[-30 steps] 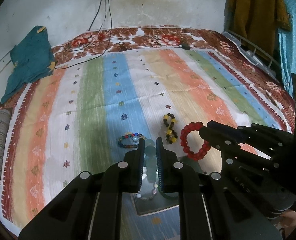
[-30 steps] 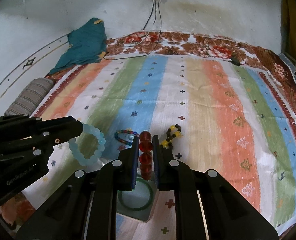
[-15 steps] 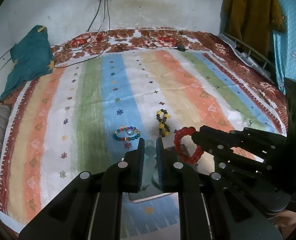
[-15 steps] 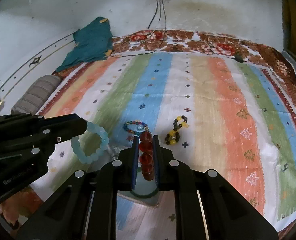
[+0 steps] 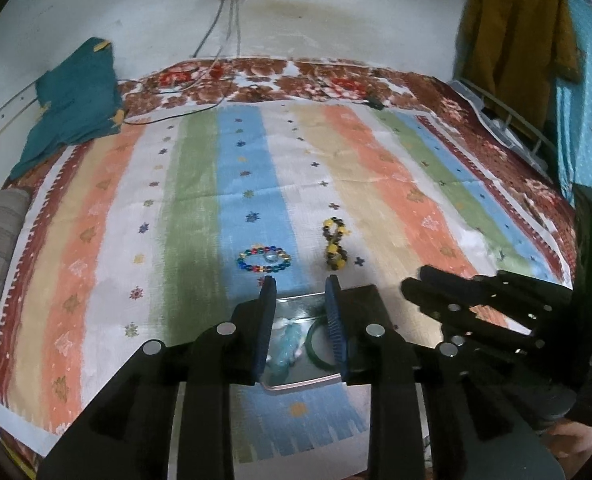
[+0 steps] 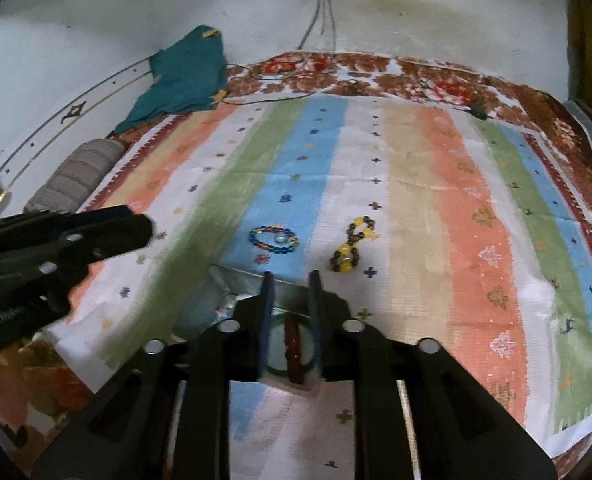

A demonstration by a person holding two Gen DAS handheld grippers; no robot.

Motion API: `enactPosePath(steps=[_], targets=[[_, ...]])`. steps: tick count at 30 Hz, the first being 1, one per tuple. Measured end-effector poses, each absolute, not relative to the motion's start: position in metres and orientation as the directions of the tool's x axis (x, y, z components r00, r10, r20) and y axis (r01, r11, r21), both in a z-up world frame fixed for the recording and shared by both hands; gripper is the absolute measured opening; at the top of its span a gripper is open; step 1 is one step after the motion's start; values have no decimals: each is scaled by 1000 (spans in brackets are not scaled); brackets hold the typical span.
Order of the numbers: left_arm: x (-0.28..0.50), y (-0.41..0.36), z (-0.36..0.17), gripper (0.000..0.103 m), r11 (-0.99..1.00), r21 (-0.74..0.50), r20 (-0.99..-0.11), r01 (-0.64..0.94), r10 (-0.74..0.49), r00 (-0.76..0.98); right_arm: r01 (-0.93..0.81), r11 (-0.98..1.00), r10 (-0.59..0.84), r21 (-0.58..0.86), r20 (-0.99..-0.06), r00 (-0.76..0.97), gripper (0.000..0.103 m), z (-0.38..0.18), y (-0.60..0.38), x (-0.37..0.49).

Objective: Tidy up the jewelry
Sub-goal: 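Open left tool over tin releasing light blue bracelet while right tool drops red bracelet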

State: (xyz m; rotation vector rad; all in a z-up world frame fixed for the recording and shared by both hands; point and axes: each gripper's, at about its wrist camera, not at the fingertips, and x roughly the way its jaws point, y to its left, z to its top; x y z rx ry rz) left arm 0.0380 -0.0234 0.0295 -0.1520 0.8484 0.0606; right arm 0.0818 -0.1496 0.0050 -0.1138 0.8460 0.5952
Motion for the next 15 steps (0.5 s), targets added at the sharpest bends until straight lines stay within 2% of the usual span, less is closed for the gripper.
enactPosePath(steps=[4,6,15], targets=[[41,-16,27,33,984,-106,-760,-141,12,650,-511,848,432,142,-744,510,39,1,-155,91],[42,-13,25,38,982,-107,-765,-152,16,644,-504,852,425,140,-748,510,42,-1,-156,95],[51,3,17,49,972,-123,-788,-200,27,615,-472,866,412,165,-772,485,55,-8,-162,115]])
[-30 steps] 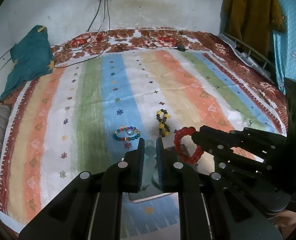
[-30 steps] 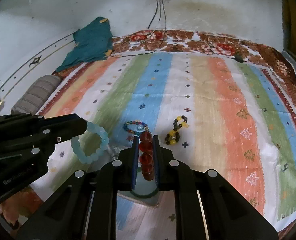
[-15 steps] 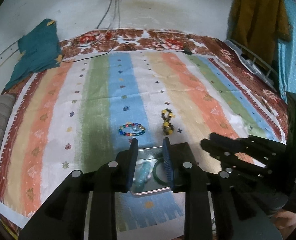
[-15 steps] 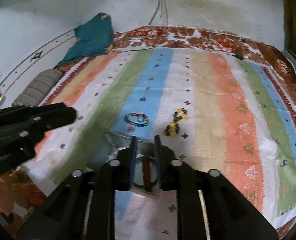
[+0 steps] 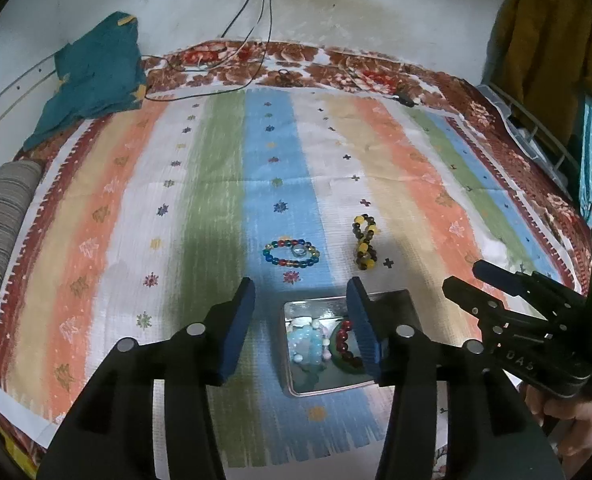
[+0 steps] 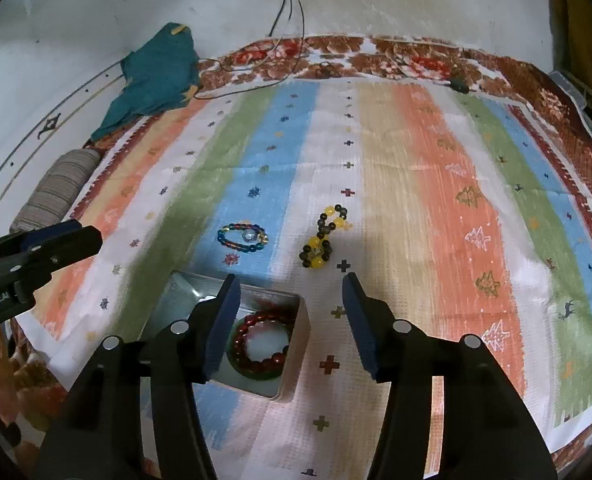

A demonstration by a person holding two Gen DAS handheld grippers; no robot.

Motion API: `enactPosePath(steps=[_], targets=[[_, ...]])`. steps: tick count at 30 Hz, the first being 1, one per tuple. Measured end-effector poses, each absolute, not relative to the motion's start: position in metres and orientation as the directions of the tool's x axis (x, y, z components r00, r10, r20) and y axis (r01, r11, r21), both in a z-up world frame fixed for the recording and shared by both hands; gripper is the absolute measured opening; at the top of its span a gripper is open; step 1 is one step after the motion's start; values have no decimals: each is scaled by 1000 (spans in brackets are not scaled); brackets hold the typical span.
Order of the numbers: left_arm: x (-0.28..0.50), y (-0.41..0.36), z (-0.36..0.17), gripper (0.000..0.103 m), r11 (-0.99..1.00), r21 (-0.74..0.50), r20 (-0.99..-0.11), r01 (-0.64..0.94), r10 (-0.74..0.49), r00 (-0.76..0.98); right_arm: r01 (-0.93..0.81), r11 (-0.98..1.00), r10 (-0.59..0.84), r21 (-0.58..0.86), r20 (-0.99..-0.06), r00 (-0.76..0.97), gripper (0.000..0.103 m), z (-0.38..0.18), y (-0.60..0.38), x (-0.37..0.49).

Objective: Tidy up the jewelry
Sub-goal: 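Open left tool over tin releasing light blue bracelet while right tool drops red bracelet, then move left tool toward multicolour bead bracelet while right tool approaches yellow-black bead strand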

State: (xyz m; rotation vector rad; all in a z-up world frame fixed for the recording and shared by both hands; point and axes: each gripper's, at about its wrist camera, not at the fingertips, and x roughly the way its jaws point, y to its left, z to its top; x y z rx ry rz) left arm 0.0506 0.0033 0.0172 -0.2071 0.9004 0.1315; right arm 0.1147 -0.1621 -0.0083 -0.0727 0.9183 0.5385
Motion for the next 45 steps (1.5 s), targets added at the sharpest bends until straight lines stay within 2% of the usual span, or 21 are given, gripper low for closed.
enactPosePath(steps=[13,22,31,45], targets=[[76,8,5,58,972,-70,-817,-226,74,572,-440,879,401,186,-788,467,71,-16,-164,135],[97,15,-6,61,975,5,-837,-224,127,532,-426,888,377,175,-806,457,75,-23,-159,149],[116,21,-14,62,972,36,-849,-234,153,506,-427,894,343,136,-821,457,80,-32,-152,165],[138,24,-29,64,972,63,-866,-228,167,472,-421,898,329,130,-834,443,82,-41,-145,186]])
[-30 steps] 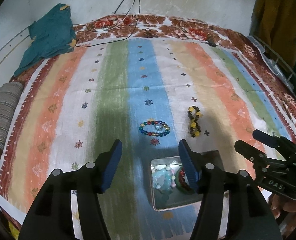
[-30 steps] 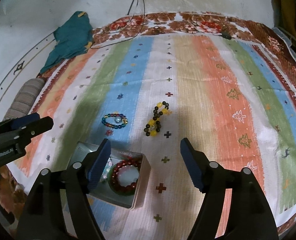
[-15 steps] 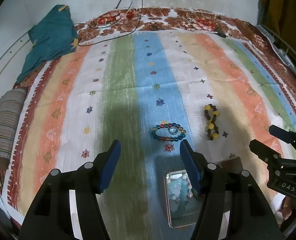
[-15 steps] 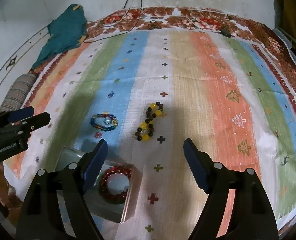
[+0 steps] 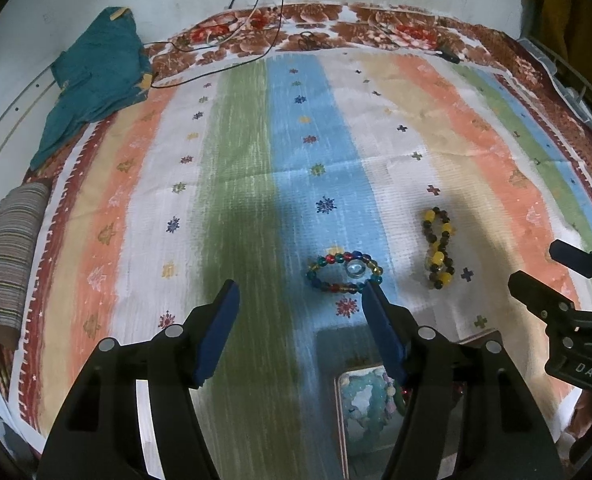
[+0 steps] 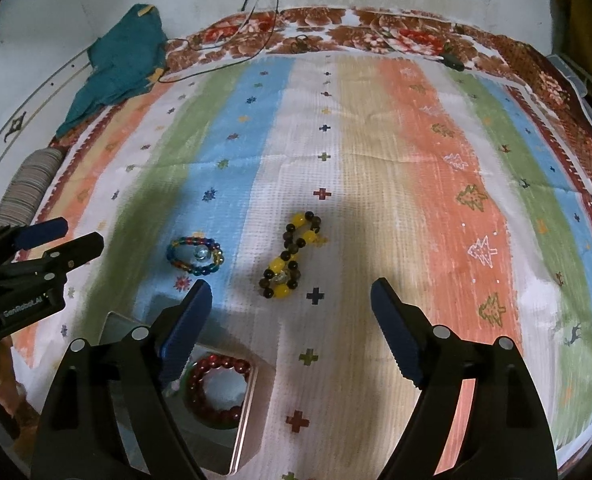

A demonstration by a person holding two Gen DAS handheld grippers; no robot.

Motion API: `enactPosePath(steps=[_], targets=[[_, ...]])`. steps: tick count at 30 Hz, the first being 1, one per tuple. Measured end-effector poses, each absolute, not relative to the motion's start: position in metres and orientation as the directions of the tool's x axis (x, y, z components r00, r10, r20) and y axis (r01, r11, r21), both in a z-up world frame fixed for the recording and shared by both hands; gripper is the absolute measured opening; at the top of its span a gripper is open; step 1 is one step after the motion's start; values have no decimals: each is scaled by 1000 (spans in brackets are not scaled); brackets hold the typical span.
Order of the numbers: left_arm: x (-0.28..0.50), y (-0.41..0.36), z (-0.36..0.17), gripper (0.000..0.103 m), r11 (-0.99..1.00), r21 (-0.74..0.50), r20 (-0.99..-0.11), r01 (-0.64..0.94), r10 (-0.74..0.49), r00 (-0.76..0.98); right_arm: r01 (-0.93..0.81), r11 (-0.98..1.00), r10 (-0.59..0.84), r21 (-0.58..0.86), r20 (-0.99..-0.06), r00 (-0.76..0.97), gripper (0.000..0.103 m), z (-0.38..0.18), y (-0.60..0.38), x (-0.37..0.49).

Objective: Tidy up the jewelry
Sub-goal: 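Move left tool toward multicolour bead bracelet while right tool approaches yellow-black bead strand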

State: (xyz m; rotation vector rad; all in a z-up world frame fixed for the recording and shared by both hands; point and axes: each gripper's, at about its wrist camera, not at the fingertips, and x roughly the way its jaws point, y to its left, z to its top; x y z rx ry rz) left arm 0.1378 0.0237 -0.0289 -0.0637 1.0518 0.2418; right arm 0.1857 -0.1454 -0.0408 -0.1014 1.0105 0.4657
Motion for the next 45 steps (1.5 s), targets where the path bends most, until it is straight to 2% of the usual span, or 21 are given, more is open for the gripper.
enactPosePath(steps=[20,45], targets=[[171,32,-62,66,973,85,-898,-216,168,406,-407,905,301,121,-859,414,82,-66,-133,215],[199,46,-114,66,977,40,-946,-209,105,307,-398,910,272,120,-896,352,82,-103,-114,249]])
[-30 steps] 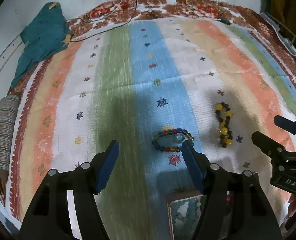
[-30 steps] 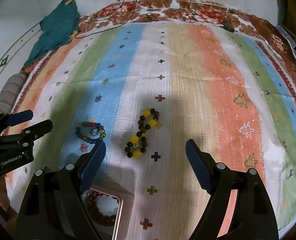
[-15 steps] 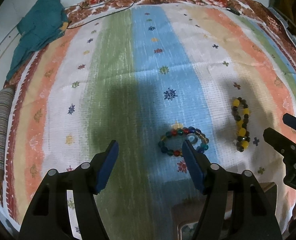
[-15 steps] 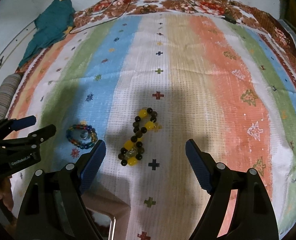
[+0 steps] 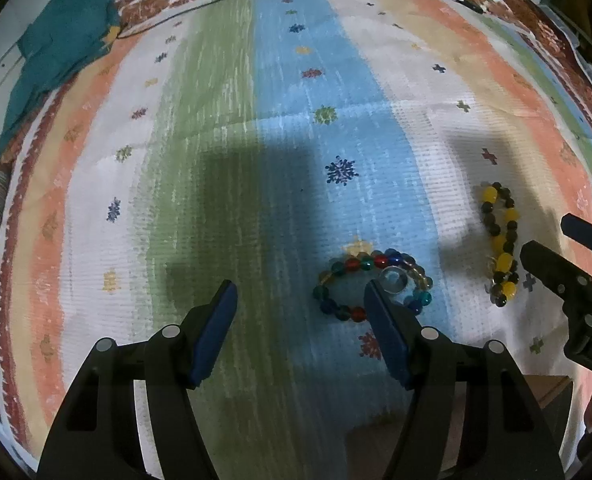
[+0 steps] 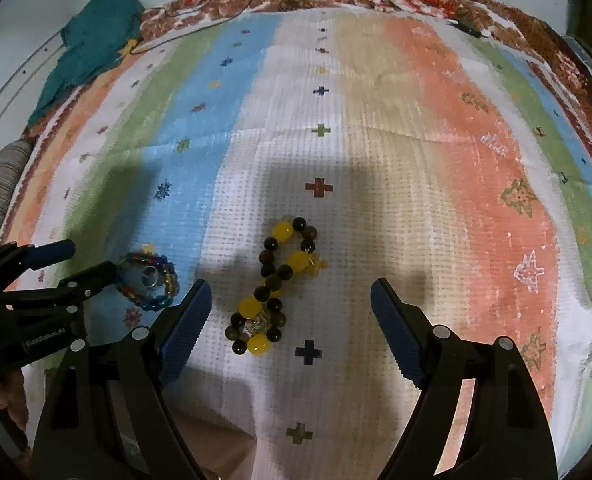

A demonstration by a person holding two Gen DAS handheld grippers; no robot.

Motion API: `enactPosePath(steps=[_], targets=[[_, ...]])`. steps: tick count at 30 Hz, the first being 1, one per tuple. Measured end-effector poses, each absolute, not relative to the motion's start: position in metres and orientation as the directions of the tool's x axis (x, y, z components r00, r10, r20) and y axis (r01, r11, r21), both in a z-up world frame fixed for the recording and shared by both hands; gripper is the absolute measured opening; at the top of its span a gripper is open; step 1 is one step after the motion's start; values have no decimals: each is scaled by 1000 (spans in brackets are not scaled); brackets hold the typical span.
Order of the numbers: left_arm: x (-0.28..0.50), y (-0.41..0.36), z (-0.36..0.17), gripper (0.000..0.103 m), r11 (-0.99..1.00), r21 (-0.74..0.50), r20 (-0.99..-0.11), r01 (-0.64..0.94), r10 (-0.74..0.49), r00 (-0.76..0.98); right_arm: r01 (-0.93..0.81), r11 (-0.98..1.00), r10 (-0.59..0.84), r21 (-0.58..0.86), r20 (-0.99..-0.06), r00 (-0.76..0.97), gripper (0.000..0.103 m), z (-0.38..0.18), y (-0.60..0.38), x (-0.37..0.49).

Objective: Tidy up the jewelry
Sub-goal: 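Move left tool toward multicolour bead bracelet while right tool approaches yellow-black bead strand, then close left tool on multicolour bracelet while right tool grasps yellow-black strand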

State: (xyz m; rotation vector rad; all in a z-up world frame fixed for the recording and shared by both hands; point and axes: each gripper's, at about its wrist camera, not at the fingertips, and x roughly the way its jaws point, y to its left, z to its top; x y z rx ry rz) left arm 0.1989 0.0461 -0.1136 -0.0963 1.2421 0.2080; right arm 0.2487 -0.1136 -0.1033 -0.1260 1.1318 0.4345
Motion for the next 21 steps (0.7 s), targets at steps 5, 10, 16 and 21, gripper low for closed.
enactPosePath(steps=[5,10,16,21], targets=[[202,50,-119,66,977,19,-951,-211,83,297,-382,915,265,131,-908,323,82,-116,-113,255],[205,52,-128,66,975,41,-956,-218,102,276,-361,920,271,150,-910,313,80,-124,-114,260],[211,52,-136,61,978,50,-956,-204,105,272,-368,919,265,143,-914,307,57,-131,-106,265],[215,52,-138,38,979,34,-953,-203,93,287,-388,909,280,151,-911,302,29,-133,-102,268]])
